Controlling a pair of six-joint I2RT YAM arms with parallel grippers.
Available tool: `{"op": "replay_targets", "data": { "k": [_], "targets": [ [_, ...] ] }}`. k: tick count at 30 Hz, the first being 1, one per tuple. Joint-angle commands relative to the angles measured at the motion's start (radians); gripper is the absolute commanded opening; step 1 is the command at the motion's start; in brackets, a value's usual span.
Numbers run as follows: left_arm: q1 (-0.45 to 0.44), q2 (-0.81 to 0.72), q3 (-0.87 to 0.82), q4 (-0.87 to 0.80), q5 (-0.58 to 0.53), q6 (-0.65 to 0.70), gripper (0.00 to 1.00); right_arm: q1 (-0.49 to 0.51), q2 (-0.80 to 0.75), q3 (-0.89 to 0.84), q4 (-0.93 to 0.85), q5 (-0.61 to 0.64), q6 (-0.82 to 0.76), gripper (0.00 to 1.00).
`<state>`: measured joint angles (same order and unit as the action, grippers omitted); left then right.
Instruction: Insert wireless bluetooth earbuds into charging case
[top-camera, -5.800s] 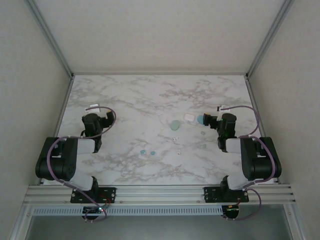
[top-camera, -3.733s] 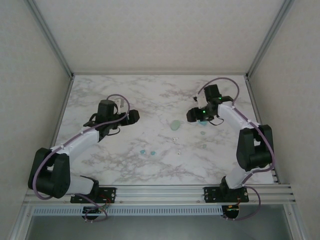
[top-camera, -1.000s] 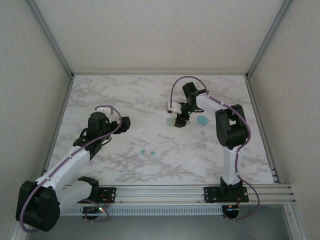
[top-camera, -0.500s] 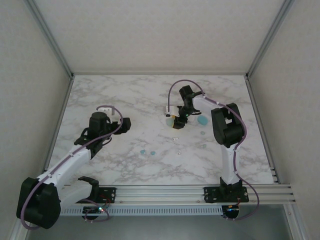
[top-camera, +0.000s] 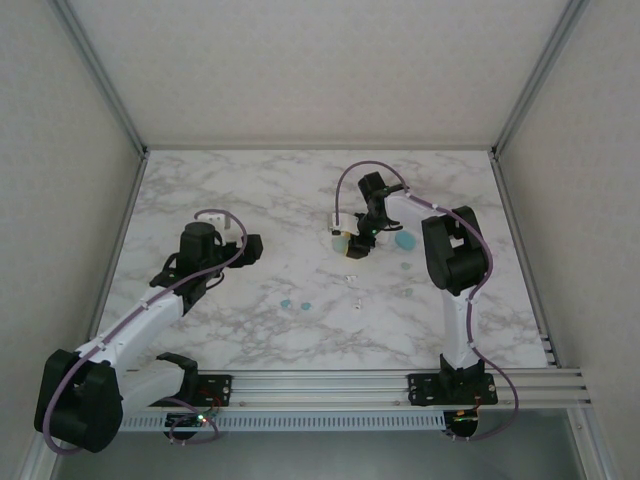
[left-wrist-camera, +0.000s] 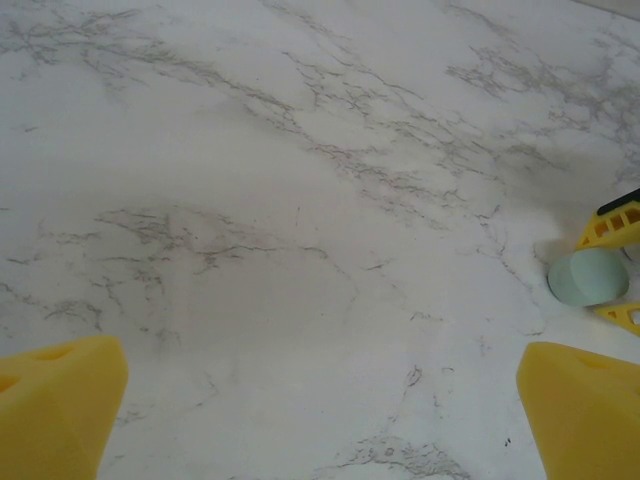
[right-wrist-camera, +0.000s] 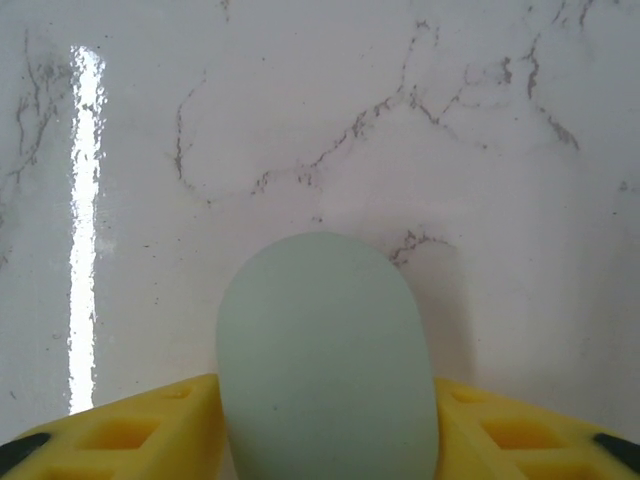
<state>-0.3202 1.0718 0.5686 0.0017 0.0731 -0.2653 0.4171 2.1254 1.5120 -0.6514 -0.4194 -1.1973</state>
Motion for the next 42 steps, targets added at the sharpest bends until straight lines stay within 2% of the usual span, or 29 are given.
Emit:
{"op": "replay_targets", "data": {
  "k": [1,5,7,13,16,20,23,27,29,31,36,42],
  "targets": [
    [-0.006,-0.001,0.038,-0.020,0.012,0.003,1.00,0.006,0.027,-0.007,0.006,-0.002,-0.003,0.51],
    [-0.006,-0.003,0.035,-0.012,0.022,0.002,1.00,0.007,0.018,-0.024,0.026,0.005,0.004,0.45],
    [-0.006,-0.003,0.032,0.002,0.037,0.002,1.00,0.006,0.015,-0.006,-0.010,-0.009,0.018,0.38],
    [-0.006,-0.011,0.034,0.080,0.141,0.013,1.00,0.003,-0.097,0.030,-0.114,-0.162,0.203,0.34],
    [-0.006,-0.038,0.030,0.175,0.226,0.034,1.00,0.002,-0.205,0.019,-0.141,-0.262,0.336,0.35],
    [-0.006,-0.084,0.019,0.326,0.430,0.130,0.98,-0.018,-0.350,0.004,-0.206,-0.466,0.432,0.34],
    [-0.008,-0.095,0.094,0.270,0.557,0.216,0.96,-0.027,-0.461,-0.042,-0.188,-0.573,0.472,0.35],
    [-0.026,-0.045,0.226,0.190,0.720,0.235,0.93,-0.027,-0.562,-0.066,-0.175,-0.650,0.483,0.35],
    [-0.054,-0.012,0.284,0.156,0.730,0.218,0.88,-0.027,-0.596,-0.077,-0.143,-0.675,0.508,0.35],
    [-0.085,0.016,0.321,0.149,0.747,0.214,0.89,-0.027,-0.617,-0.076,-0.140,-0.696,0.508,0.35],
    [-0.210,0.111,0.463,-0.107,0.745,0.429,0.90,-0.026,-0.651,-0.090,-0.089,-0.694,0.546,0.35],
    [-0.263,0.171,0.490,-0.051,0.649,0.409,0.88,-0.016,-0.642,-0.098,-0.086,-0.671,0.544,0.35]
  ]
}}
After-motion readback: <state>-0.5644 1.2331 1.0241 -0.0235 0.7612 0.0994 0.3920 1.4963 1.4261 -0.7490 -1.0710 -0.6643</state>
